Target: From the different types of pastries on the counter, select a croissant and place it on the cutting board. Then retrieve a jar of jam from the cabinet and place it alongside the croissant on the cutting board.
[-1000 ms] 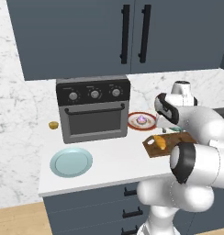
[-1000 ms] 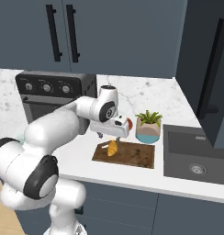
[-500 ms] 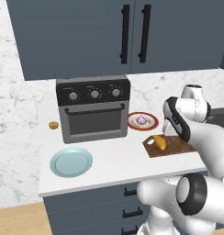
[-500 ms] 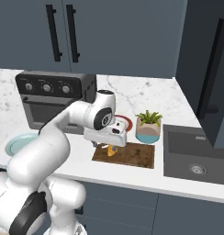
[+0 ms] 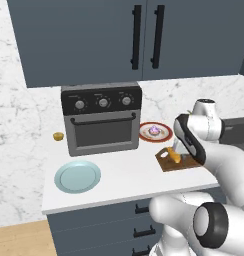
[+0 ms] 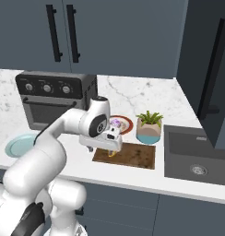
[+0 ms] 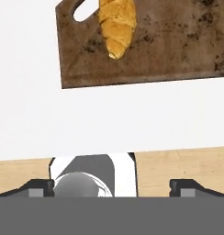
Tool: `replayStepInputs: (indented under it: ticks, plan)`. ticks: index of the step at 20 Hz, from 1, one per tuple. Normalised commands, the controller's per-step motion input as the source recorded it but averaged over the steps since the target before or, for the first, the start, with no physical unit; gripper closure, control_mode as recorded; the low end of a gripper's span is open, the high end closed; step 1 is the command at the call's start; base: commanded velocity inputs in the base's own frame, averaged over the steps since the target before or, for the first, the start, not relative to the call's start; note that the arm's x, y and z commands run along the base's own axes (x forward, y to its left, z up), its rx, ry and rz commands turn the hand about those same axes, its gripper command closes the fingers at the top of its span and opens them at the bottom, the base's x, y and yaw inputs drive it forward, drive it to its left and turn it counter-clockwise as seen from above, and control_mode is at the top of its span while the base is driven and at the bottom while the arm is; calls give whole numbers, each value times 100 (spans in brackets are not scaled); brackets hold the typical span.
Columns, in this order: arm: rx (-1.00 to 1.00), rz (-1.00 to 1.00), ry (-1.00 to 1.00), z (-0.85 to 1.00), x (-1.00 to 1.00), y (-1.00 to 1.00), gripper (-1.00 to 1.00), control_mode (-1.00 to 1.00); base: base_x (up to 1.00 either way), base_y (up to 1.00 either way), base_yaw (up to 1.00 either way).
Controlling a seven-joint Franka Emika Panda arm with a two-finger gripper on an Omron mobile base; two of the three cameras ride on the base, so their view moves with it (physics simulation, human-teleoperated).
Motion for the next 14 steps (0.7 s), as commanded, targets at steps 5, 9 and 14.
replayStepInputs:
  ticks: [5,9,14]
  plan:
    - [0,0,0,0,0,0,-100,100,-92,1,0]
    - [0,0,0,0,0,0,-100,100,-100,0,0]
    - [0,0,0,0,0,0,-100,100,-100,0,0]
